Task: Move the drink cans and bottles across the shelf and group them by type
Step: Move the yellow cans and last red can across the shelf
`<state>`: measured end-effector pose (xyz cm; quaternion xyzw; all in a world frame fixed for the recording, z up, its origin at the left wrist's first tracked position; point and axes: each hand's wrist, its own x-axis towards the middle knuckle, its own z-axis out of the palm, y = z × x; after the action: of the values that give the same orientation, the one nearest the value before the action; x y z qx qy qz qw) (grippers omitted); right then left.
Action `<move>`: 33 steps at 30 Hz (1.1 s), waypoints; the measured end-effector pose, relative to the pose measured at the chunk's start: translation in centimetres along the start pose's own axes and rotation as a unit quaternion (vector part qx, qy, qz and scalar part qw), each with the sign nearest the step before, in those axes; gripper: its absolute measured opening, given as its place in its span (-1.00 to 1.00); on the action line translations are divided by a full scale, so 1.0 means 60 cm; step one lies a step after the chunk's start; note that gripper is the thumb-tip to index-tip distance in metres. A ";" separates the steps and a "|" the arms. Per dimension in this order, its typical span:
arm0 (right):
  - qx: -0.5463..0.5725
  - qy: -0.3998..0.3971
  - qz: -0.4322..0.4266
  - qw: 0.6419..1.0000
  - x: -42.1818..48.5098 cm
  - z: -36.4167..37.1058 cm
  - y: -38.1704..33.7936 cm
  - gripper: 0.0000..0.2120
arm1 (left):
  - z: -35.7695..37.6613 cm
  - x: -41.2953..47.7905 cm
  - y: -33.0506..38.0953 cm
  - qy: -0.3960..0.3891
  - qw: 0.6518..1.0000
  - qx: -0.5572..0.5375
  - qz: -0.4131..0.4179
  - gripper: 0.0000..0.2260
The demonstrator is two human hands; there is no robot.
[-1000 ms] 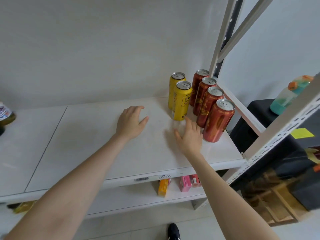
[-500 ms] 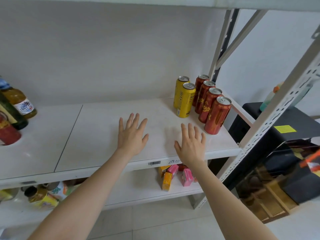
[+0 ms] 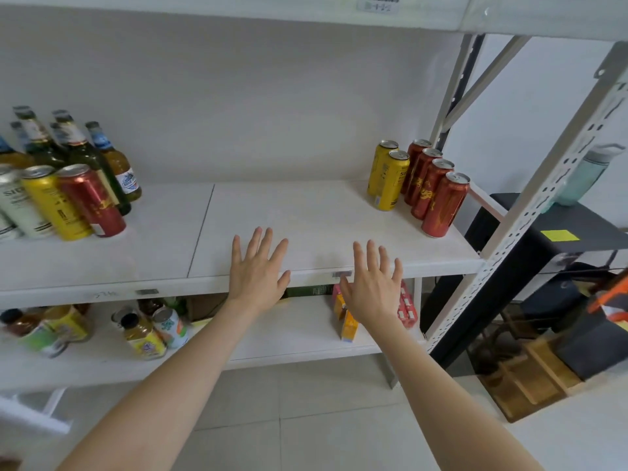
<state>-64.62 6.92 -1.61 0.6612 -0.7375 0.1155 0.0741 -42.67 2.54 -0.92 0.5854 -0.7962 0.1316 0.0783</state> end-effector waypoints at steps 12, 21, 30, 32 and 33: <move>0.010 0.007 0.005 1.000 -0.078 0.000 -0.287 -0.34 | -0.014 -0.148 -0.272 -0.005 1.000 0.019 -0.011 -0.43; 0.029 0.002 0.015 0.999 -0.106 0.016 -0.516 -0.34 | -0.012 -0.211 -0.479 0.001 1.000 0.015 -0.014 -0.44; 0.040 0.000 0.026 0.999 -0.047 0.055 -0.661 -0.32 | 0.028 -0.190 -0.626 0.014 1.000 0.003 -0.027 -0.44; 0.038 0.007 0.028 0.999 -0.028 0.064 -0.687 -0.33 | 0.033 -0.176 -0.661 0.021 0.999 0.003 -0.034 -0.44; 0.038 0.008 0.030 0.999 -0.017 0.068 -0.700 -0.33 | 0.034 -0.170 -0.678 0.021 0.999 0.005 -0.034 -0.44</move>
<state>-22.63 2.64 -2.75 0.6405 -0.7513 0.1505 0.0515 -0.77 -0.18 -0.89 0.6099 -0.7731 0.1451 0.0965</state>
